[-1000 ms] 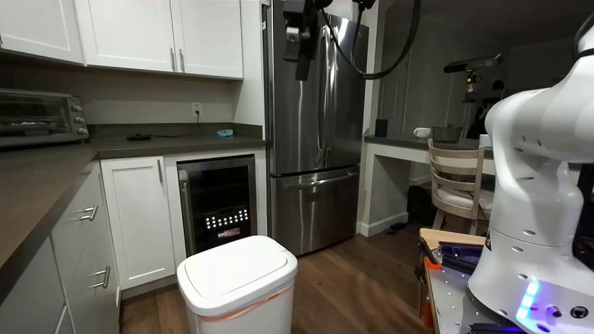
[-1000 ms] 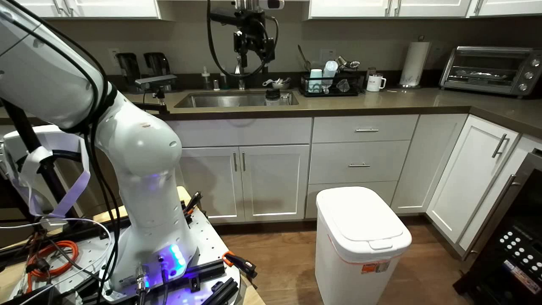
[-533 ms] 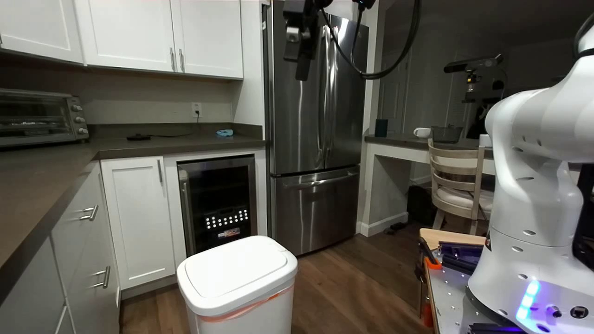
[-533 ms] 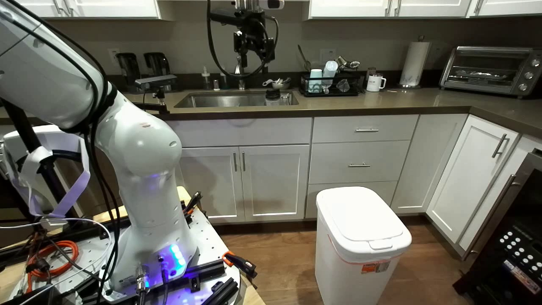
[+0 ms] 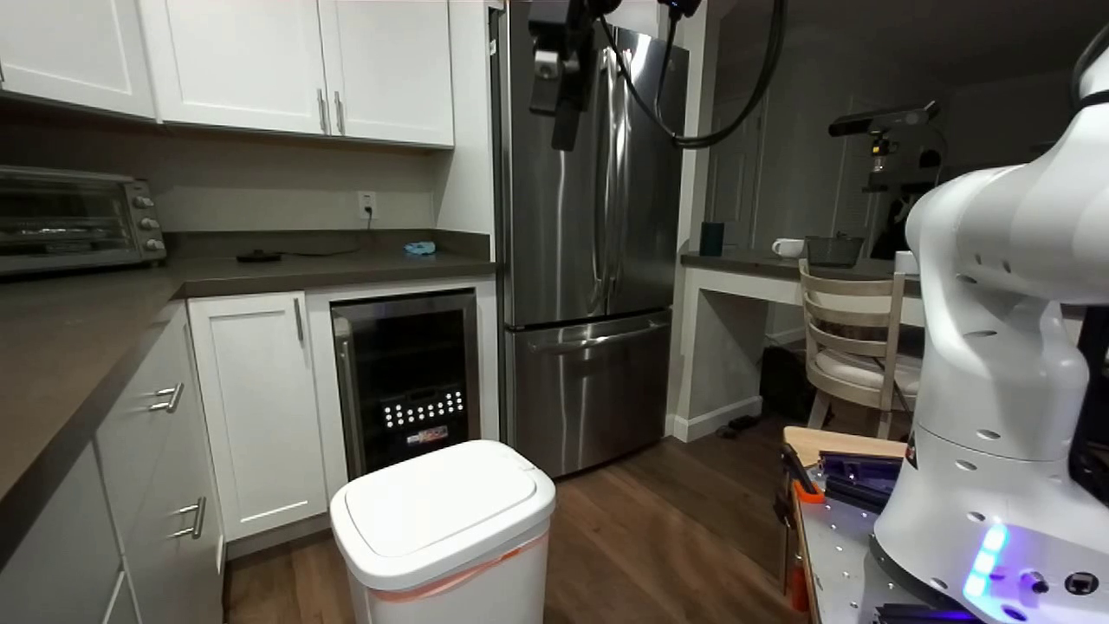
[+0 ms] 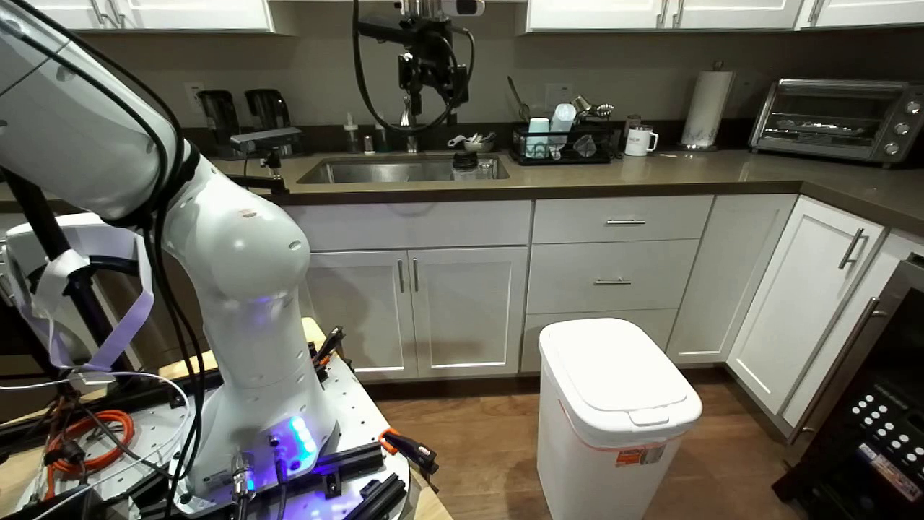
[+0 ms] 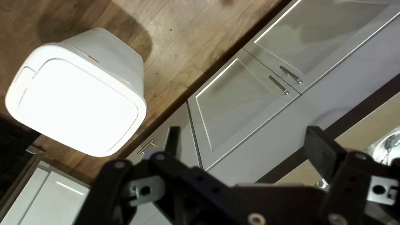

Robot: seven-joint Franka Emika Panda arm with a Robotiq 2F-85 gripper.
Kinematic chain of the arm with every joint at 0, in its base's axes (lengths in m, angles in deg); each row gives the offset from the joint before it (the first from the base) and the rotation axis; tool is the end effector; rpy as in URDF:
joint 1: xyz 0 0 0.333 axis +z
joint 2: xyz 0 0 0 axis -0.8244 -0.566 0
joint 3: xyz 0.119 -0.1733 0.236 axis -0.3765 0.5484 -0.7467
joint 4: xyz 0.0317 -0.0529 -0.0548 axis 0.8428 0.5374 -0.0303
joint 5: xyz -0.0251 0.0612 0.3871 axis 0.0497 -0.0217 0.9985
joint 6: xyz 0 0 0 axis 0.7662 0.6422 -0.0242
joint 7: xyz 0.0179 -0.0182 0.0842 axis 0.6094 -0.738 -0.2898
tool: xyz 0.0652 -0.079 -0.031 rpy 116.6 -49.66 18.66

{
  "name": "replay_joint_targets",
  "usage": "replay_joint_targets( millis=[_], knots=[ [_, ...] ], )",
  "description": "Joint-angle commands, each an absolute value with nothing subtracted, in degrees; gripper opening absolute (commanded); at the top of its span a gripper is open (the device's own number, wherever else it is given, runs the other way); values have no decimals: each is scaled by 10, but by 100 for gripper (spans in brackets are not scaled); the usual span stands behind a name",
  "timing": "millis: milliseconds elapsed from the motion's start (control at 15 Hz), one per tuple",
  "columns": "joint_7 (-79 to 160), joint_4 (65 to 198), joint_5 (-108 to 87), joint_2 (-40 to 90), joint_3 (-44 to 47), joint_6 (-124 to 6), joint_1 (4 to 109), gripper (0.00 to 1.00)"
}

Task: Open the lid of the bin

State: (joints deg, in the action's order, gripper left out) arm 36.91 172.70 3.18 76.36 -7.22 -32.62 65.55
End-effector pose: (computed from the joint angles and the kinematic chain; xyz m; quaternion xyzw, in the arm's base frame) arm 0.3684 0.1157 0.5706 -0.9902 -0.0896 -0.0736 0.0775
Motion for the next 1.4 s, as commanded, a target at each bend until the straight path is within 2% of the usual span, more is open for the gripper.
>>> replay_joint_targets(
  millis=[0,333,733,933,1067,1333],
  knots=[
    [359,1760,33,759,-80,-369,647,100],
    [330,1831,17,667,-72,-548,639,100],
    [388,1803,-130,438,-79,-777,573,100],
    [483,1727,-279,325,-49,-787,550,100],
    [580,1652,-376,251,1,-763,575,100],
    [714,1506,-418,111,96,-737,640,100]
  ],
)
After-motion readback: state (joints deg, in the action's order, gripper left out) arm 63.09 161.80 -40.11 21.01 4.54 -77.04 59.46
